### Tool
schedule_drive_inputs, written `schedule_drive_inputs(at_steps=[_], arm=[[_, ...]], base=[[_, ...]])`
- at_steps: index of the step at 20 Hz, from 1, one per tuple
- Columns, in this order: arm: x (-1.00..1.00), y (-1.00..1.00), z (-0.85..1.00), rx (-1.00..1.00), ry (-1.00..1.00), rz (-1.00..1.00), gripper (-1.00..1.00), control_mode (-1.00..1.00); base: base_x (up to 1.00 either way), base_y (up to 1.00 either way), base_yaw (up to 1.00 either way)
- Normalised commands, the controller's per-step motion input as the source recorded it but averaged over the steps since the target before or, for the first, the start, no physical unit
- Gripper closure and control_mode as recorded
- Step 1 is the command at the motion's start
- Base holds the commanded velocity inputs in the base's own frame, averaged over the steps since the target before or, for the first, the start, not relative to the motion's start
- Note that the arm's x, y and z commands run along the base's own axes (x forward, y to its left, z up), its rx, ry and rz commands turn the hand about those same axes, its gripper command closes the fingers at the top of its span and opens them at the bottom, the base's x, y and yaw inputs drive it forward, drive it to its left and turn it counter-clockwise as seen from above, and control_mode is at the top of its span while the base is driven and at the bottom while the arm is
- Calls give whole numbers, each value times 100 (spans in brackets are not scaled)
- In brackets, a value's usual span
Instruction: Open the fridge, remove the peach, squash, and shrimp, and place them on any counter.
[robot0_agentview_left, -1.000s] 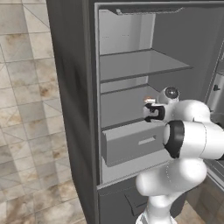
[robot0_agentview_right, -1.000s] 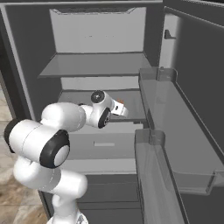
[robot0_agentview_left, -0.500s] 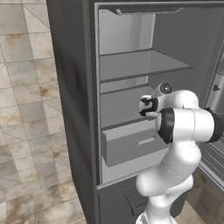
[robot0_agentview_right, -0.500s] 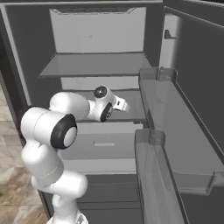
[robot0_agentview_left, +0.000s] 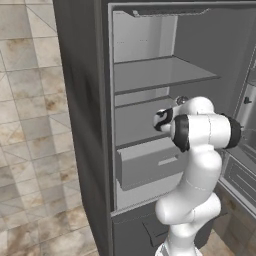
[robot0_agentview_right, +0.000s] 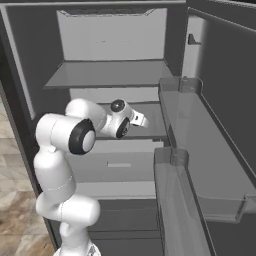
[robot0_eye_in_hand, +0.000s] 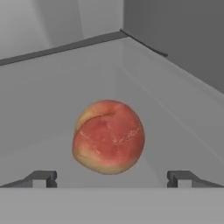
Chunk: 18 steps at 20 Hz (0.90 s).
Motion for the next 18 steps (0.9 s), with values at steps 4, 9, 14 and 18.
schedule_drive_inputs(at_steps=[4,9,14,18], arm=[[46,0,-21,0,0,0,-100,-100],[42,-10,-19,0,0,0,-100,-100],[14,-20,-31,1,3,0,-100,-100],[-4,-6,-77,0,14,0,100,-100]], base=[[0,0,0],[0,0,0],[0,0,0],[0,0,0]])
